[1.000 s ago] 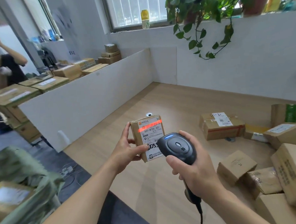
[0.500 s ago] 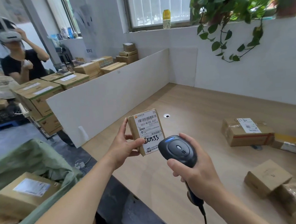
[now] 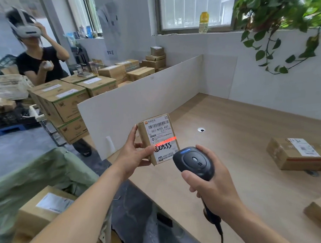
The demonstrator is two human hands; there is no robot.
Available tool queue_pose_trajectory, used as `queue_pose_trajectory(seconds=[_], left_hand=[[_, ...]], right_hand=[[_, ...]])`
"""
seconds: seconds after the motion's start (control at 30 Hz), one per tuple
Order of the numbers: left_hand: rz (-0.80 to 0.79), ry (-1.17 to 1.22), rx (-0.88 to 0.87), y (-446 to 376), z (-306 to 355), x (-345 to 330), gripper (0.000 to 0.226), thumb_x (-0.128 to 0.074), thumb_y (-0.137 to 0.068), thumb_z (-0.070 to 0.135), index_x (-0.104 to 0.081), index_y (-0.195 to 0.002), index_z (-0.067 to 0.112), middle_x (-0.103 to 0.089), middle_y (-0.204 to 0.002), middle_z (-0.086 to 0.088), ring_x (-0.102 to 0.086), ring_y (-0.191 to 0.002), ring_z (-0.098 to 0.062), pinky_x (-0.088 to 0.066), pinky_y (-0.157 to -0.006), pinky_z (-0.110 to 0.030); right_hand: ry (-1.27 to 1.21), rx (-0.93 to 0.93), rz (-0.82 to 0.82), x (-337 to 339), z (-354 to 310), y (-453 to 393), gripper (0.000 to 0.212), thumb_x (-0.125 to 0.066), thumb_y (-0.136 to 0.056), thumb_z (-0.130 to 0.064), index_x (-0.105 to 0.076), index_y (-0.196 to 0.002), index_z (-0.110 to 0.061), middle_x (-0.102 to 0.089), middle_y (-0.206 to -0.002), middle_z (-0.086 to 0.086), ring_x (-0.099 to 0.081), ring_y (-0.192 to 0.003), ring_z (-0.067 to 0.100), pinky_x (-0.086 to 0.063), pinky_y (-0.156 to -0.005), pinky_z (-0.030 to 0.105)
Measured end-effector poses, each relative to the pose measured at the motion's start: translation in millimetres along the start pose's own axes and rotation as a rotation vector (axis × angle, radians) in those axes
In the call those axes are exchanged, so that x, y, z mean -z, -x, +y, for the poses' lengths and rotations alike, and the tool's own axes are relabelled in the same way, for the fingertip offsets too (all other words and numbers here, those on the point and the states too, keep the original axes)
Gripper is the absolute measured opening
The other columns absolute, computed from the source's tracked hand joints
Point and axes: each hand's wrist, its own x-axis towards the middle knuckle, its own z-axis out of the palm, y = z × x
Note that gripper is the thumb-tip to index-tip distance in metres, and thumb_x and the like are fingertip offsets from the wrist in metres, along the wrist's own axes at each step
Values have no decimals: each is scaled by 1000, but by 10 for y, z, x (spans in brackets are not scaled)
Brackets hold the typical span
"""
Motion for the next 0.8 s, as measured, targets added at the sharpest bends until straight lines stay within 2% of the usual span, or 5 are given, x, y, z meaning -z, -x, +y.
queue_pose_trajectory(seconds=[0.13, 0.3, 0.4, 0.6, 0.8], left_hand=[[14, 13, 9, 22, -29, 339, 120, -84, -65, 27, -11, -157, 48, -65, -120, -21, -74, -99, -34, -59, -84, -60], [75, 25, 3, 58, -111, 754, 112, -85, -77, 14, -13, -158, 46, -66, -118, -23, -73, -99, -38, -57, -86, -63], [120, 0, -10, 105, -150, 987, 113, -86, -74, 19, -16, -157, 47, -65, -117, -26, -72, -101, -38, -55, -89, -64], [132, -27, -58, 335, -186, 1314, 109, -80, -81, 5, -14, -159, 42, -54, -122, -19, -74, -89, -17, -63, -74, -38], [179, -113, -85, 560, -212, 1590, 113, -86, -77, 16, -14, -158, 47, -51, -126, -13, -63, -108, -18, -63, -79, -38]], right_hand=[[-13, 4, -18, -333, 3, -72, 68, -80, -52, -47, -56, -116, -49, -72, -105, -15, -70, -70, 10, -51, -60, 16], [18, 12, -66, -697, 17, -102, 68, -82, -55, -44, -57, -118, -47, -73, -105, -14, -71, -72, 12, -51, -60, 18], [29, 26, -88, -898, 10, -97, 67, -80, -54, -47, -57, -117, -52, -74, -106, -14, -73, -76, 13, -52, -64, 24], [9, 108, -146, -1258, -119, -60, 59, -80, -66, -21, -62, -102, -64, -76, -103, -10, -71, -72, 10, -51, -60, 17], [-38, 128, -181, -1550, -194, 46, 57, -83, -62, -34, -62, -108, -59, -75, -103, -4, -70, -72, 10, -52, -60, 17]])
